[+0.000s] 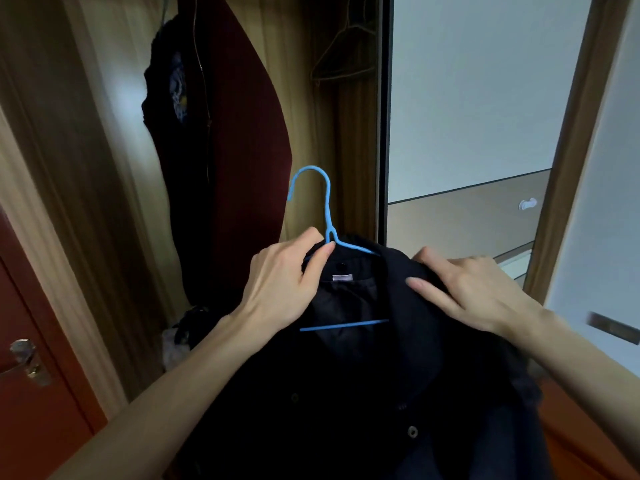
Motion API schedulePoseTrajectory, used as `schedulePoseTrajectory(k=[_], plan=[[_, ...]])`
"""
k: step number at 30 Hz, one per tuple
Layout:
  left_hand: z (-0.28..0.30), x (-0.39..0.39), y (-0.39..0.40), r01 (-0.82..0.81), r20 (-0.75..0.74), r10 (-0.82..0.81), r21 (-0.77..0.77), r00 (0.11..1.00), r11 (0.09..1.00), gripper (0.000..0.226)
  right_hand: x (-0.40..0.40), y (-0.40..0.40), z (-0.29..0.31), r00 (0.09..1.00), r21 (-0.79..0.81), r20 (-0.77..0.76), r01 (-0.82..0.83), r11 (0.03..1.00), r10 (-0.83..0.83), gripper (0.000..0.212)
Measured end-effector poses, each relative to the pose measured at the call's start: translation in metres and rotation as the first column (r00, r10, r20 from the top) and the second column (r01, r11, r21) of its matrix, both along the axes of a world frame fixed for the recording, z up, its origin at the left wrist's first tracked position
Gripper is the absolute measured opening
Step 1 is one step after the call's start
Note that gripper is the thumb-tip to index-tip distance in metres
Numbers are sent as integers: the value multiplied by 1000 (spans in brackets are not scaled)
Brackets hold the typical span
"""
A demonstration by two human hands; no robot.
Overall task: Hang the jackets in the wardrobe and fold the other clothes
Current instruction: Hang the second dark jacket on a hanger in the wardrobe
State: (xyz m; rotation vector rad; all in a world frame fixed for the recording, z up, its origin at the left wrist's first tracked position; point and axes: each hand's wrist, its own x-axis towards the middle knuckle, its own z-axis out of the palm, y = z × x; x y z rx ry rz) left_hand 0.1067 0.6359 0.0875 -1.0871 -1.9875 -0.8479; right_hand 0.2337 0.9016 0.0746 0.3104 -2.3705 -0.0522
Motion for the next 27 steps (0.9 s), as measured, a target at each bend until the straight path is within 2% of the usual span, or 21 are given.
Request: schedulePoseTrajectory(k=[4, 6, 8, 10, 12, 16, 18, 22, 25, 27], plan=[[8, 2, 30, -6, -10, 6, -5, 1000, 1000, 24, 6, 19, 7, 1000, -46, -5, -15, 999, 15, 40], [19, 0, 44, 30, 7, -30, -16, 1000, 999, 23, 11, 24, 23, 993, -200, 68, -77, 977, 92, 34], [30, -2, 58, 87, 27, -86, -36, 996, 996, 22, 16, 32, 40, 946, -436, 214, -129, 890, 242, 36], [40, -2, 70, 135, 58, -132, -47, 989, 990, 22, 21, 38, 56, 886, -579, 319, -98, 809, 336, 41], [51, -5, 83, 179, 126, -170, -63, 977, 982, 22, 22, 44, 69, 915, -587, 284, -70, 807, 286, 45], [69, -22, 97, 254, 270, -229, -60, 935, 965, 21, 9, 50, 85, 981, -649, 141, -7, 761, 129, 40], [69, -37, 97, 200, 263, -165, -114, 951, 973, 20, -2, 50, 91, 990, -668, 112, 13, 744, 84, 37], [66, -71, 86, -58, 213, 117, -264, 970, 963, 43, -28, 54, 109, 995, -687, 93, 37, 726, 38, 26], [69, -95, 82, -210, 162, 270, -312, 949, 927, 50, -54, 55, 126, 997, -643, 80, 66, 763, -19, 19], [75, -110, 84, -249, 145, 308, -325, 940, 912, 52, -76, 55, 140, 995, -599, 63, 95, 795, -72, 16]])
